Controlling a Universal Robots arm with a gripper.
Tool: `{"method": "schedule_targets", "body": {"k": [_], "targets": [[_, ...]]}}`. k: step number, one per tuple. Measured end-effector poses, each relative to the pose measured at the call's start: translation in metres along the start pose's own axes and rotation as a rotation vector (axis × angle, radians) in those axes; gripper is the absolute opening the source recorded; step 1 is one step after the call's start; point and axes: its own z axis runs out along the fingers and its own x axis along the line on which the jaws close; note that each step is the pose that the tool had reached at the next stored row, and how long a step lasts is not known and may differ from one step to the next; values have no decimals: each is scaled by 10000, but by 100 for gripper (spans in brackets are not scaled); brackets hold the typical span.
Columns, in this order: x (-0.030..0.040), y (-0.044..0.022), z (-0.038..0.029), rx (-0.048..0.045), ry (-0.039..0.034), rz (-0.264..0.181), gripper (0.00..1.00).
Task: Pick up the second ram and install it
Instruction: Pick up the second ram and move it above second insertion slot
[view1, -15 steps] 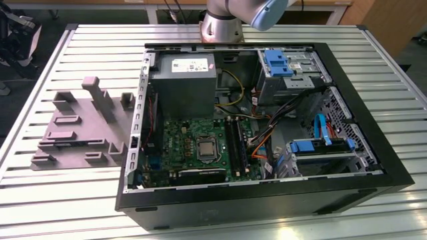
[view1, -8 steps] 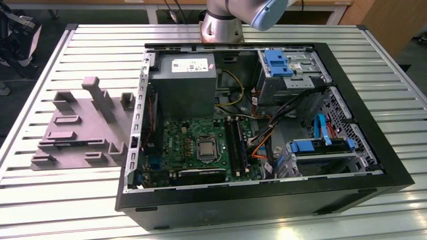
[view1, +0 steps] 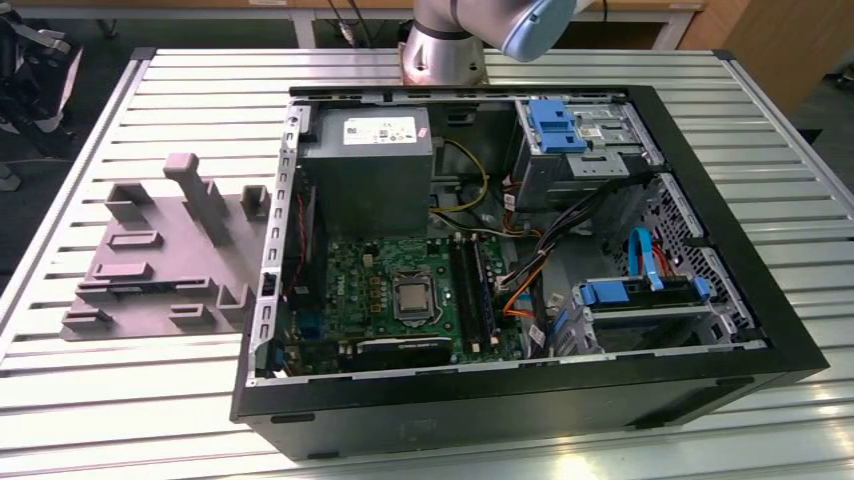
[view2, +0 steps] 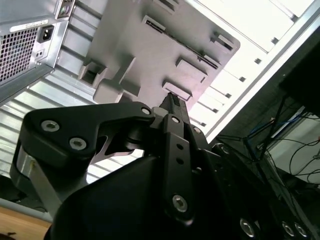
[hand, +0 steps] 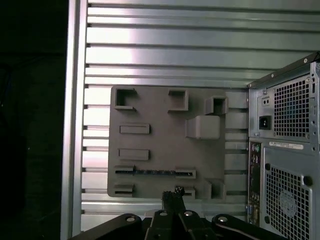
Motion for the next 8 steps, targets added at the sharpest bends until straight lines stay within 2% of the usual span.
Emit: {"method": "schedule_targets", "body": {"k": [3,8], "targets": [[3,0,0,-4,10,-210,11],[4,0,0,-4,10,-227,11]]}}
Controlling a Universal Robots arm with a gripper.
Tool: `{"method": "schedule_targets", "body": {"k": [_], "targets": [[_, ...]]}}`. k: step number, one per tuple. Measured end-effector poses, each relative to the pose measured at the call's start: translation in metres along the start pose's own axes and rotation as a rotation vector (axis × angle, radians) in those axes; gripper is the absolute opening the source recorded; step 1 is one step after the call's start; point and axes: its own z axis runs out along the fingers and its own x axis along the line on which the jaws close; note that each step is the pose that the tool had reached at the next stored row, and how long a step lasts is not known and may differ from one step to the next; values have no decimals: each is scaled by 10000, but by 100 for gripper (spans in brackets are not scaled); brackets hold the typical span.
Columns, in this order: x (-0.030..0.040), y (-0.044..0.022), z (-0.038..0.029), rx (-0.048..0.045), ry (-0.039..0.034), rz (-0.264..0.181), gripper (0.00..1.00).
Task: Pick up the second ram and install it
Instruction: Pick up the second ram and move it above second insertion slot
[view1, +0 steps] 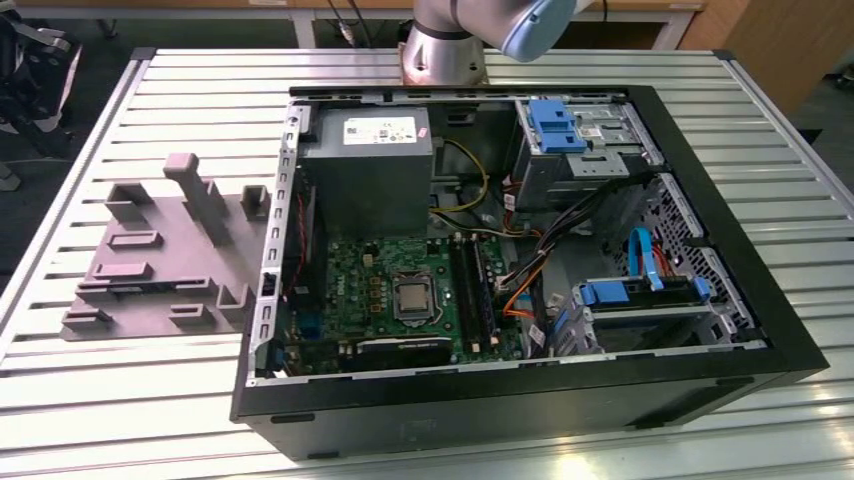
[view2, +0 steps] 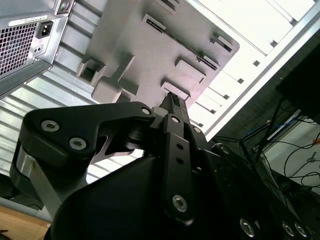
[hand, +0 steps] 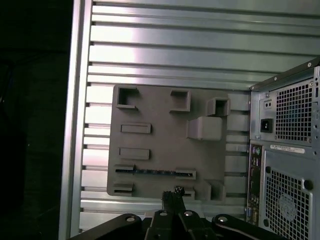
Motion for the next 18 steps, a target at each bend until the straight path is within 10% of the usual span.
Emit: {"method": "schedule_targets", "body": {"k": [18], "targets": [[5,-1,2,-12,24,-566,11]]}}
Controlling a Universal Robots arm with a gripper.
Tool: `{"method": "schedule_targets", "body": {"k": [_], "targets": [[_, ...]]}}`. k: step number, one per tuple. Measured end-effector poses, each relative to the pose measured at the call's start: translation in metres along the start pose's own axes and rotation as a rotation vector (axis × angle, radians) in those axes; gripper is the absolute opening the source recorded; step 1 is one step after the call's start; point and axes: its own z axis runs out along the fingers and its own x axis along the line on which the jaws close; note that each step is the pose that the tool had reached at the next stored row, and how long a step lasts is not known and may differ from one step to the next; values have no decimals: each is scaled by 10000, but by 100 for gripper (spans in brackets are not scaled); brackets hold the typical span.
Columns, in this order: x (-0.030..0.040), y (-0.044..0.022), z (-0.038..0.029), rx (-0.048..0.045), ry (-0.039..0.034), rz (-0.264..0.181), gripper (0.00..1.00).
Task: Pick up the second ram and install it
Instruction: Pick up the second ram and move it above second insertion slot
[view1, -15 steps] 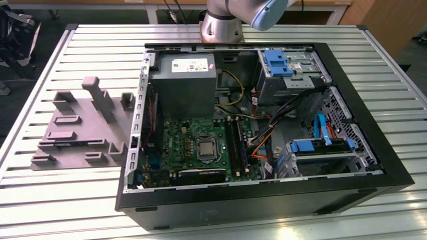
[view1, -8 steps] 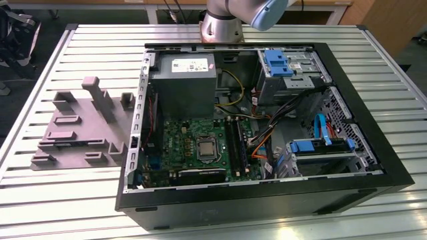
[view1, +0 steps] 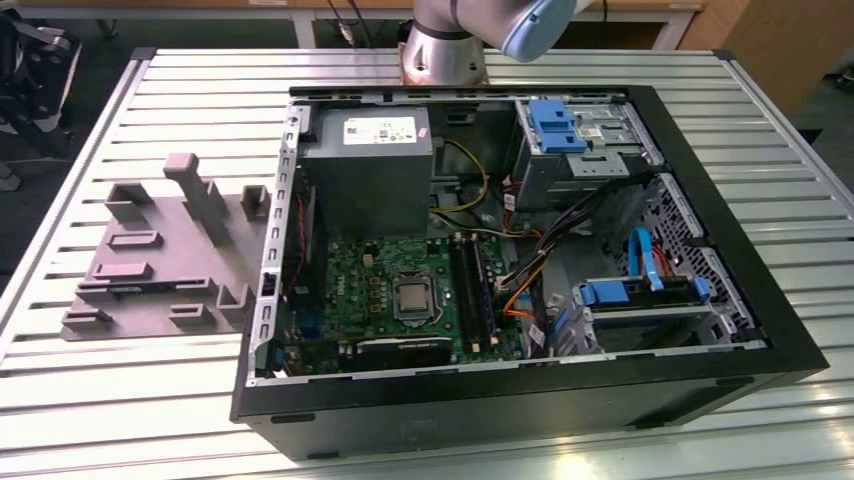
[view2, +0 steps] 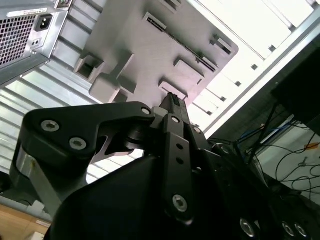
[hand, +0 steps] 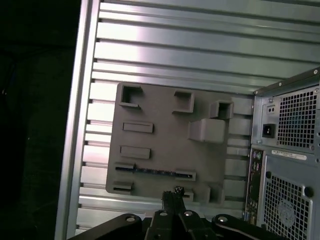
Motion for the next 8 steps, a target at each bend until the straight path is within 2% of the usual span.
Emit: {"method": "schedule_targets", "body": {"k": [8], "targets": [[4,0,13,-25,52,-1206,11]]}}
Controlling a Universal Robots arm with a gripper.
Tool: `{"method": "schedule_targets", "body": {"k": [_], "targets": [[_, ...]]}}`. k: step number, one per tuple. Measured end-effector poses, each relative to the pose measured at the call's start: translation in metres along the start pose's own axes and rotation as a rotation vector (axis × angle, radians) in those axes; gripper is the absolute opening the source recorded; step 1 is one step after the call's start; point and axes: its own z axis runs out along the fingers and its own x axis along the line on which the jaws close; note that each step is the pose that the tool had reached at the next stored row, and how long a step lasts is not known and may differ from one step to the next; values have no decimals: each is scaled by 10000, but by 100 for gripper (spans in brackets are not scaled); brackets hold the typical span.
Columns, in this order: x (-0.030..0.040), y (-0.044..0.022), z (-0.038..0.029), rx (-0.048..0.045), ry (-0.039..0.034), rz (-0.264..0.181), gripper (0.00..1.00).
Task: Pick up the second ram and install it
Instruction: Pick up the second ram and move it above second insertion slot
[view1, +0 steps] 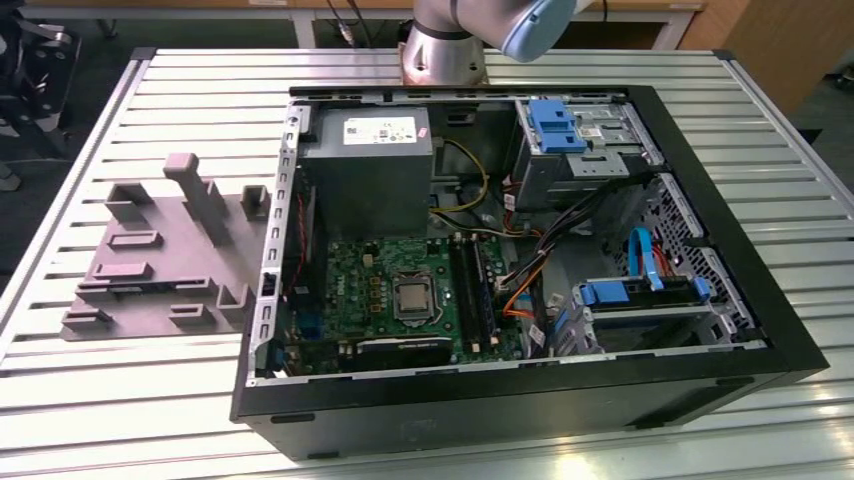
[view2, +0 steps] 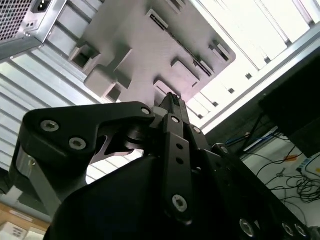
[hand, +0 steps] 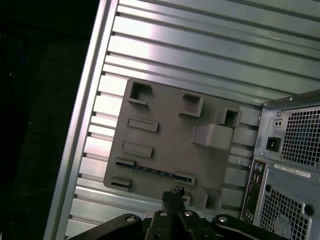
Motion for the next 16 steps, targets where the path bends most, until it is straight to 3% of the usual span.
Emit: {"method": "schedule_targets", "body": {"k": [11,16], "targets": [[6,-1,22,-31,65,-1500,11],[8,-4,26,-38,77,-1810,11]]}}
